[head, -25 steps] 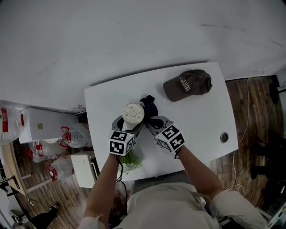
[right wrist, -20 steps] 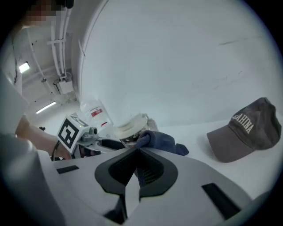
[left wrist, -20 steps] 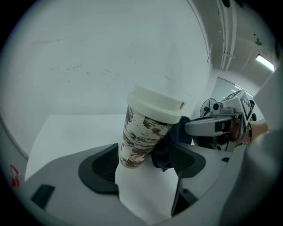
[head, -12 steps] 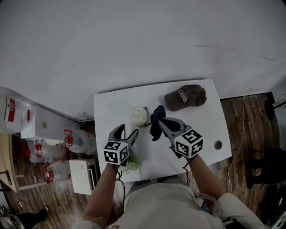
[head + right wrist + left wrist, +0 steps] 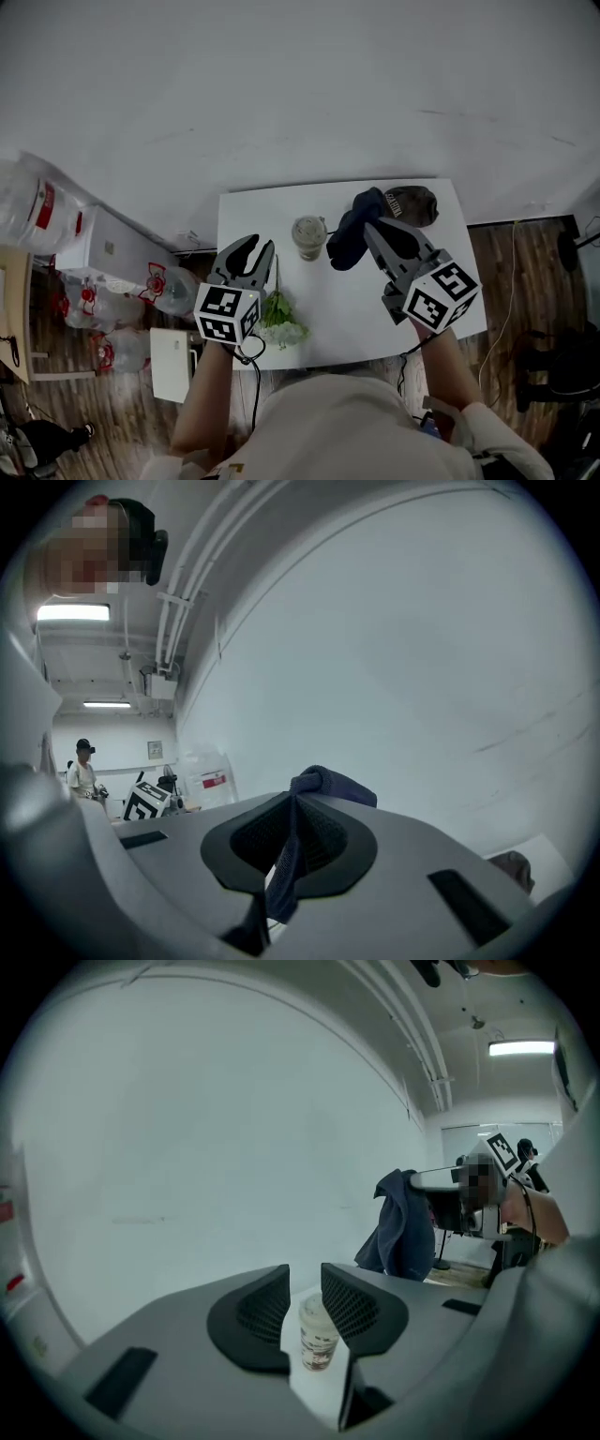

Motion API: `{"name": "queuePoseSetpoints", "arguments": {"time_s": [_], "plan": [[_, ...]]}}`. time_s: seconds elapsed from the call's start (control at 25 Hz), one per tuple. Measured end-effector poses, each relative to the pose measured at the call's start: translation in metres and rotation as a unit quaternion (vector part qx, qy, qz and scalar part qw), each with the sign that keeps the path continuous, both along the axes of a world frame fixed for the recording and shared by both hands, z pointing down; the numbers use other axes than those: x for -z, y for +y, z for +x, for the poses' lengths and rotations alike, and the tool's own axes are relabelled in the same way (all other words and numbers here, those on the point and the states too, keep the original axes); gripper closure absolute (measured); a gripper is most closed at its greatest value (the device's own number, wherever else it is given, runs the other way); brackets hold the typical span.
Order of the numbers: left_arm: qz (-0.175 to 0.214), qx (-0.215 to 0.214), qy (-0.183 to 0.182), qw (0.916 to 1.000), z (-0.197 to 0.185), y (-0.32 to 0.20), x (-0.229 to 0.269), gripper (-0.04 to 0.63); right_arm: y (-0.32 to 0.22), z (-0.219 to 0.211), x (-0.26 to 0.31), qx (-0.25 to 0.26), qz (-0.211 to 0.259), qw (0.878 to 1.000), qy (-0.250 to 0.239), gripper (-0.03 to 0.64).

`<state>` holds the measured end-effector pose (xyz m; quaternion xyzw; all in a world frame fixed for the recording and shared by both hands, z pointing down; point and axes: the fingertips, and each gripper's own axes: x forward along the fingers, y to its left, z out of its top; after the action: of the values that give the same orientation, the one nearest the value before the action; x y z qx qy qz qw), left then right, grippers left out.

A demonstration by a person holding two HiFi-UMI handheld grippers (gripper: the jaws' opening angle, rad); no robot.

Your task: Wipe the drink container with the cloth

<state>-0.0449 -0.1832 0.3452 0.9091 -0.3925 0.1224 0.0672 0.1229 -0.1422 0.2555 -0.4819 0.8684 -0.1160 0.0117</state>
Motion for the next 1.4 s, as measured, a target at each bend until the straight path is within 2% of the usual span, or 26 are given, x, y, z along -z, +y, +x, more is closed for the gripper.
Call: {"name": "queuePoseSetpoints", "arguments": {"time_s": [0.24, 0.4, 0.48, 0.68, 0.84, 1.0, 1.2, 1.4], "plan": [[0.086, 0.000, -0.008, 0.9962, -0.014, 0.021, 0.067, 0.511, 0.032, -0.013, 0.071, 0.002, 0.085, 0.996, 0.037, 0.580], [0.128, 0.004, -0.018, 0.9916, -0.023, 0.035, 0.097, 0.523, 0.052, -0.016, 0.101, -0.030, 0.151, 0.983, 0.097, 0.580], [0.147, 0.006, -0.024, 0.9889, -0.026, 0.041, 0.107, 0.526, 0.061, -0.018, 0.109, -0.035, 0.163, 0.981, 0.103, 0.580], [0.167, 0.017, -0.028, 0.9854, -0.039, 0.056, 0.119, 0.540, 0.076, -0.023, 0.110, -0.028, 0.159, 0.982, 0.094, 0.580], [0.190, 0.026, -0.023, 0.9811, -0.049, 0.065, 0.129, 0.551, 0.087, -0.030, 0.101, -0.023, 0.152, 0.981, 0.114, 0.580], [0.197, 0.036, -0.026, 0.9794, -0.055, 0.073, 0.128, 0.560, 0.095, -0.038, 0.089, -0.015, 0.142, 0.983, 0.119, 0.580], [0.202, 0.053, 0.005, 0.9780, -0.049, 0.081, 0.139, 0.563, 0.100, -0.045, 0.079, -0.007, 0.137, 0.982, 0.128, 0.580], [0.198, 0.049, -0.012, 0.9788, -0.047, 0.081, 0.129, 0.563, 0.097, -0.045, 0.075, -0.007, 0.131, 0.983, 0.131, 0.580]]}}
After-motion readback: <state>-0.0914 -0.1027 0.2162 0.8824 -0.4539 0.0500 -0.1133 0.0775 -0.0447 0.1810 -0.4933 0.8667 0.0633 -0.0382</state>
